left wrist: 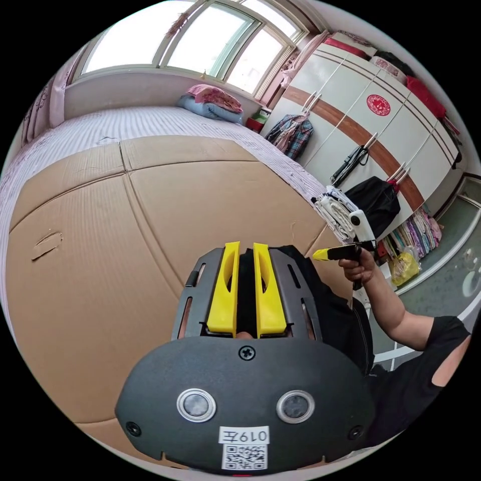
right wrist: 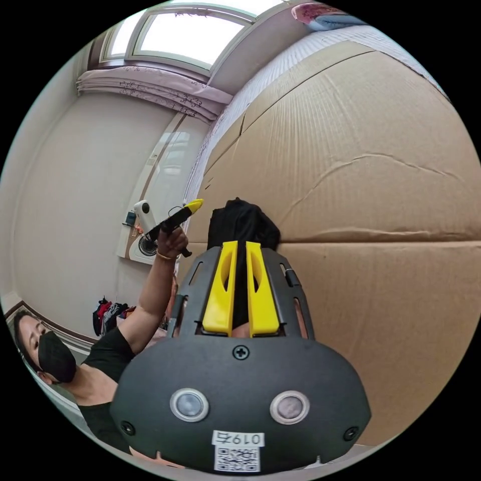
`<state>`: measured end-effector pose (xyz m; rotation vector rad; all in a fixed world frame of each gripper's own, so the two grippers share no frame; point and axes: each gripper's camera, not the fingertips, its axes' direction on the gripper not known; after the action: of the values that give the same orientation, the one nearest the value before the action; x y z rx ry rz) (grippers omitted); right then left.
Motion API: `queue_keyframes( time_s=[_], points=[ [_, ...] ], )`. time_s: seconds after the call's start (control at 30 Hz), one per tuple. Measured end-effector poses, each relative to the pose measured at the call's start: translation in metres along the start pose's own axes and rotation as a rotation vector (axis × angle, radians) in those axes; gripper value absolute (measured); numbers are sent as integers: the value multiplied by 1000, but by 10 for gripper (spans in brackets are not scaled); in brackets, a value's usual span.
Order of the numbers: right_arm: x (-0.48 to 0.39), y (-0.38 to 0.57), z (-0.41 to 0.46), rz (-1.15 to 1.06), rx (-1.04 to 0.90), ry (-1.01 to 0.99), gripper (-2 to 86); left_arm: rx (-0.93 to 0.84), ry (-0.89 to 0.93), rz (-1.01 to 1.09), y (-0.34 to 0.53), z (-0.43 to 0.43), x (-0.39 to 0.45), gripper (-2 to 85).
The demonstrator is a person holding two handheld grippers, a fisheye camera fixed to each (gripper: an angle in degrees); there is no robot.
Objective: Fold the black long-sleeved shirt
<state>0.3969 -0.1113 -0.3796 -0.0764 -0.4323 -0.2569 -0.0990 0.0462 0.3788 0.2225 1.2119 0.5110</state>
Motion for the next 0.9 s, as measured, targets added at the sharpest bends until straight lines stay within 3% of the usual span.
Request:
queue_keyframes(
  time_s=[0.4, 0.67, 0.9],
  points=[
    [6, 24, 28, 59, -4, 18, -7, -48, -12, -50, 38, -22, 16, 8],
    [6, 57, 44, 82, 40, -74, 25, 14, 10, -74, 35, -78, 40, 13],
    [-48, 126, 62, -44, -6, -25, 52, 102, 84, 40, 76, -151, 138, 25]
  ],
)
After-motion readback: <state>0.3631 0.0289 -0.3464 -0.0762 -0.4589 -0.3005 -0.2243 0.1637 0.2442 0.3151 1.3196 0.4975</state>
